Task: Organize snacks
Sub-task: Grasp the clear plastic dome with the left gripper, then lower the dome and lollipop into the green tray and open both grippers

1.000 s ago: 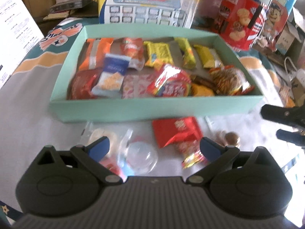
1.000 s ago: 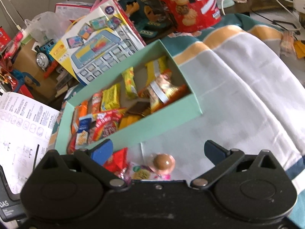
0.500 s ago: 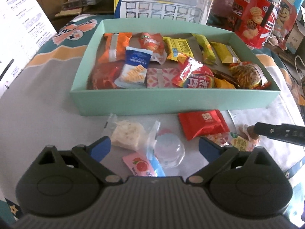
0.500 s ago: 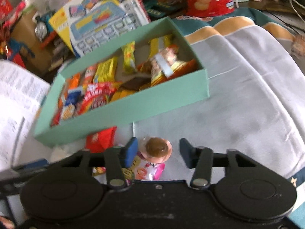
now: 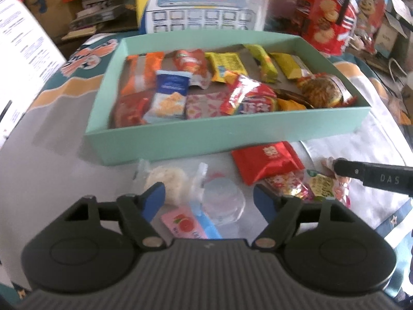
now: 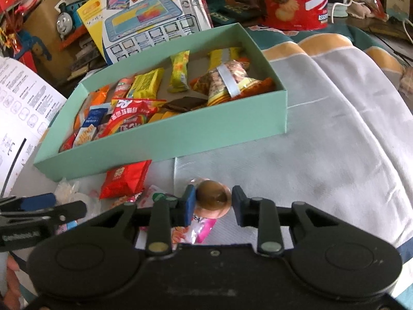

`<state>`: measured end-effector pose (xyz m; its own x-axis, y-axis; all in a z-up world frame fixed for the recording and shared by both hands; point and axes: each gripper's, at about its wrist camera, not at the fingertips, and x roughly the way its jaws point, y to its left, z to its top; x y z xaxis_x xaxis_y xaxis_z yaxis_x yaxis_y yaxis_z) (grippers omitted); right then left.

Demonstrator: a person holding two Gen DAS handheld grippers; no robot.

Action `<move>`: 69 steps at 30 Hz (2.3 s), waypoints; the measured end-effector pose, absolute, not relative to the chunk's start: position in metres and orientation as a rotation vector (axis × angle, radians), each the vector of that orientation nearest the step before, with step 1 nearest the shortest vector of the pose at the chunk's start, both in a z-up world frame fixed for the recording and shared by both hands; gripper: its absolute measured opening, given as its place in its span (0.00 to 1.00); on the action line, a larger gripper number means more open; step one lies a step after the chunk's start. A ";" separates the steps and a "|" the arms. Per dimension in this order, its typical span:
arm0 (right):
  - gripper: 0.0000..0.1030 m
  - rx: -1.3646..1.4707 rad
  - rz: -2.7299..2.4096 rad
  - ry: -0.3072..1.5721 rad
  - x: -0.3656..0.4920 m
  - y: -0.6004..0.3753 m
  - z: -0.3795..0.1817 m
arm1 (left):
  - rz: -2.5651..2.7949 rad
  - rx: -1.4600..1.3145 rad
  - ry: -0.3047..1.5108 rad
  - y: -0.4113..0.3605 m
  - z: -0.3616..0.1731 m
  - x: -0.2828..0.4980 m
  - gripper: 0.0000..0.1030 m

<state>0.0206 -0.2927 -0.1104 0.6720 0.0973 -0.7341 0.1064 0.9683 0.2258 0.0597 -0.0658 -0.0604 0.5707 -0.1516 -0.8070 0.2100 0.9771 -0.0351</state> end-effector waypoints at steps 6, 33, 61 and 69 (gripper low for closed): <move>0.29 0.265 -0.009 0.830 0.020 -0.293 -0.111 | -0.254 0.126 0.941 -0.084 -0.066 0.059 0.31; 0.29 0.401 0.033 0.709 0.013 -0.303 -0.047 | -0.342 -0.087 0.873 -0.056 -0.002 0.055 0.31; 0.35 0.532 0.008 0.738 0.184 -0.331 -0.055 | -0.314 0.015 0.895 -0.146 -0.026 0.232 0.44; 0.89 0.529 -0.007 0.672 0.165 -0.331 -0.042 | -0.245 0.011 0.891 -0.130 -0.024 0.220 1.00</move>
<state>0.1652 -0.3307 -0.0421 0.7877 0.1607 -0.5948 0.1735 0.8684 0.4645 0.2204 -0.1300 -0.0238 0.6027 -0.2071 -0.7706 0.2161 0.9720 -0.0923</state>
